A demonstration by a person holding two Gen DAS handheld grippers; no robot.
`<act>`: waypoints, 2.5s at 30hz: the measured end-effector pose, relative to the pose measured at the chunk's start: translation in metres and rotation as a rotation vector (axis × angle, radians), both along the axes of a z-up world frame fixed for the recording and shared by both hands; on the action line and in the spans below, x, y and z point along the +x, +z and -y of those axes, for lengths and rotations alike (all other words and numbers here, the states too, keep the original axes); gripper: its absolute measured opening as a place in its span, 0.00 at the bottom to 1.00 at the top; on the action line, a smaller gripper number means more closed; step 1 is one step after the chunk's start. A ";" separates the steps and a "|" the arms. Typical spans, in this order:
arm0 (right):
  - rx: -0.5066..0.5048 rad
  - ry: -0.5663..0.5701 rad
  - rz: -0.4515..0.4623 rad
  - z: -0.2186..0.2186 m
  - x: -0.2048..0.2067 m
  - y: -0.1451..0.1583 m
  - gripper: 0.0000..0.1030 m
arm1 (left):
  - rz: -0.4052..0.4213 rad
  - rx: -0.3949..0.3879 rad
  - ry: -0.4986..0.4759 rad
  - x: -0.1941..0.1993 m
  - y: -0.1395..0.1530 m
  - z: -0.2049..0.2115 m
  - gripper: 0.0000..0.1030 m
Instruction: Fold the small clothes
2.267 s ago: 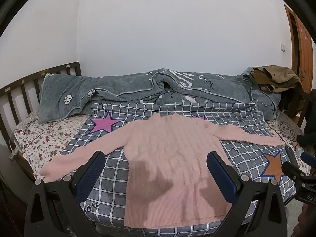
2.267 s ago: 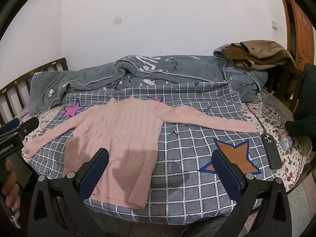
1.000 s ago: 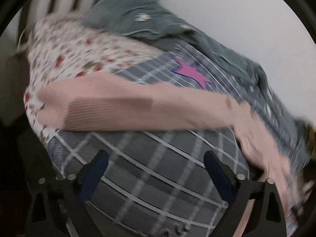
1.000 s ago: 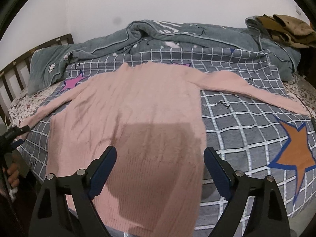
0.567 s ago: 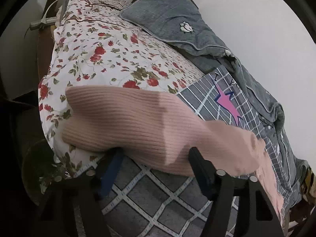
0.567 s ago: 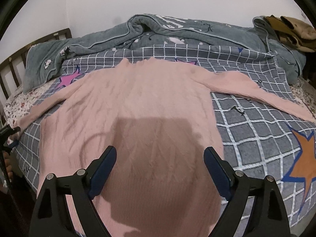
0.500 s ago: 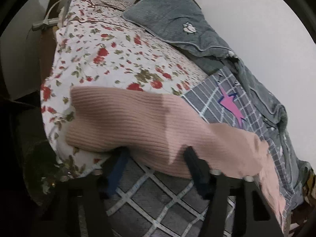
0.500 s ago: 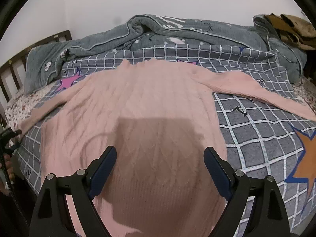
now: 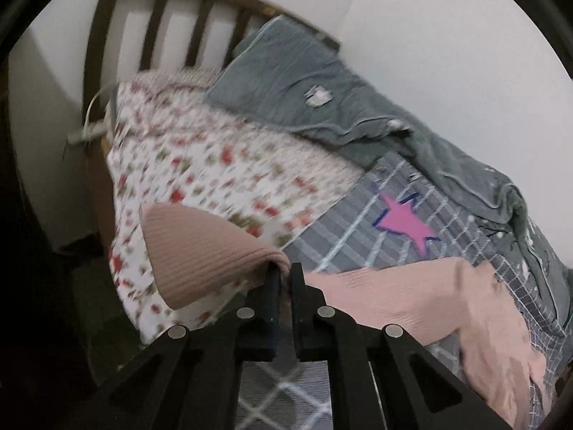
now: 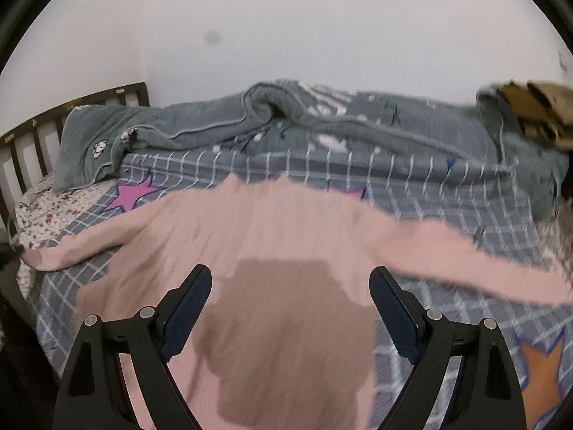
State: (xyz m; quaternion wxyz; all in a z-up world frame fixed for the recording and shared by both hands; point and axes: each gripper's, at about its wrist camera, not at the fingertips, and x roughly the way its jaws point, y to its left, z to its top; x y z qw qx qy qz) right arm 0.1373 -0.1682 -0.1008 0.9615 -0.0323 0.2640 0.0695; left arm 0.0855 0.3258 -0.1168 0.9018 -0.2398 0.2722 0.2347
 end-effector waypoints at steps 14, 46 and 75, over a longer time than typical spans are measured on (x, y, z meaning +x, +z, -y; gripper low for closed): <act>0.138 -0.157 -0.052 0.134 -0.013 -0.029 0.86 | 0.057 0.192 -0.404 0.133 0.074 0.239 0.06; 0.130 -0.132 -0.068 0.124 -0.023 -0.027 0.86 | -0.131 0.325 -0.565 0.160 0.001 0.314 0.84; 0.071 0.038 -0.118 0.035 0.045 -0.020 0.79 | -0.124 0.105 -0.593 0.205 -0.063 0.181 0.20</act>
